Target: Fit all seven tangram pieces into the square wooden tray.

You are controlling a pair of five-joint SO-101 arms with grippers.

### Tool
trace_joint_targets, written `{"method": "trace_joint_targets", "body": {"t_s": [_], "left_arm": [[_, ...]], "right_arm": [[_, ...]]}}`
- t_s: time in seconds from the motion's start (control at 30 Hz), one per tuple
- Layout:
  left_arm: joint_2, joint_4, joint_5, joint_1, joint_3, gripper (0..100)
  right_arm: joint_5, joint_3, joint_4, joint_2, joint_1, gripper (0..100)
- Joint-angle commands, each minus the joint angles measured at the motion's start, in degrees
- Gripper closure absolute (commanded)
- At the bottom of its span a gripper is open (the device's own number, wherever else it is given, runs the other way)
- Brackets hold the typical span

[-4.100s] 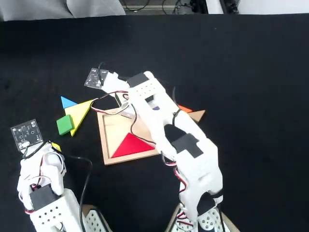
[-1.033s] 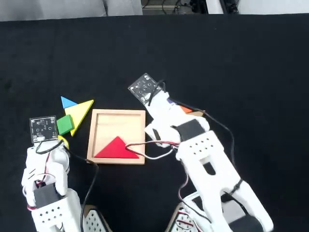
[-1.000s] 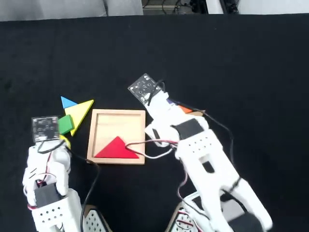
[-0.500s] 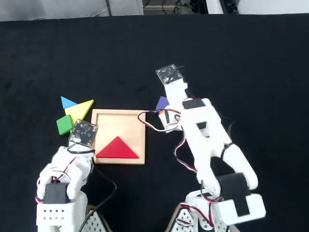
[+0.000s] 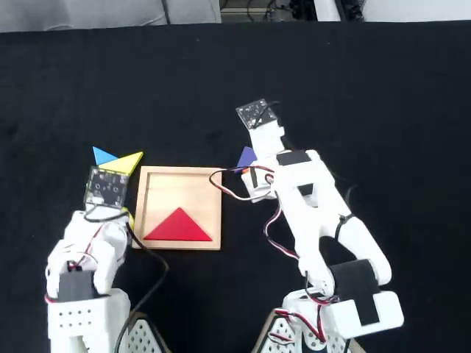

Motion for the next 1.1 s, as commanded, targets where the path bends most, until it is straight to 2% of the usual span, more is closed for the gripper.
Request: {"method": "trace_joint_targets", "body": {"t_s": [0.0, 0.13, 0.27, 0.4, 0.6, 1.07], "left_arm": [[15.3, -2.3, 1.0, -0.3, -10.8, 97], [28.5, -2.2, 5.3, -0.4, -16.2, 92], [39.6, -2.3, 5.3, 2.6, -19.6, 98], [46.1, -3.5, 5.5, 6.0, -20.6, 97], [48.6, -9.8, 7.9, 5.8, -19.0, 97], [48.8, -9.8, 9.8, 6.1, -18.9, 97]], "right_arm": [[-0.4, -2.9, -0.9, -0.1, 0.8, 98.7], [-0.4, -2.9, -0.9, -0.1, 0.8, 98.7], [-0.3, -2.9, -0.9, -0.1, 0.8, 98.7], [-0.1, -2.9, -0.9, -0.1, 0.8, 98.7], [-0.1, -2.9, -0.9, -0.1, 0.8, 98.7], [0.0, -0.5, -4.3, -0.1, 0.8, 98.7]]}}
